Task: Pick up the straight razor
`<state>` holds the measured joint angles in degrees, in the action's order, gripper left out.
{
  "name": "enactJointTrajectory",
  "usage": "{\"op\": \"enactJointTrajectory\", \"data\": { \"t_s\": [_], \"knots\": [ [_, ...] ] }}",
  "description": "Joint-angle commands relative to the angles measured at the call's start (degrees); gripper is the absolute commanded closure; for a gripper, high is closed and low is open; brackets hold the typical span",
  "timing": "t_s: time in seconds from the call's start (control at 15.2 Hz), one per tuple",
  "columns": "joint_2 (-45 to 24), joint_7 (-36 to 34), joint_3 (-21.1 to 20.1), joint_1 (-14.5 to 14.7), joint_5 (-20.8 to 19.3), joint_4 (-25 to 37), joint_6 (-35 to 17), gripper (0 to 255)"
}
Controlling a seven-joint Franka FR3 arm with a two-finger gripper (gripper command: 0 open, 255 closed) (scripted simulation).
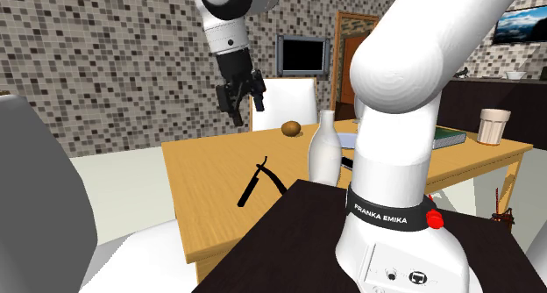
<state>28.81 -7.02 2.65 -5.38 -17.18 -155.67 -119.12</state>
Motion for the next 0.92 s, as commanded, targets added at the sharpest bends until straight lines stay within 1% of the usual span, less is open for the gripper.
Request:
{"op": "enactJointTrajectory", "data": {
  "t_s": [0.0, 0.26, 0.53, 0.59, 0.86],
  "knots": [
    [-4.4, -1.1, 0.1, -1.0, -2.2, -0.6, -3.7, 0],
    [-12.6, -3.7, 0.4, -3.6, -7.8, -1.6, -10.0, 0],
    [-21.7, -7.8, 1.0, -6.4, -14.8, -1.2, -15.7, 0],
    [-21.9, -7.9, 1.0, -6.4, -14.9, -1.2, -15.8, 0],
    [-25.7, -10.3, 1.2, -6.8, -17.1, -1.2, -19.2, 0]
  ]
}}
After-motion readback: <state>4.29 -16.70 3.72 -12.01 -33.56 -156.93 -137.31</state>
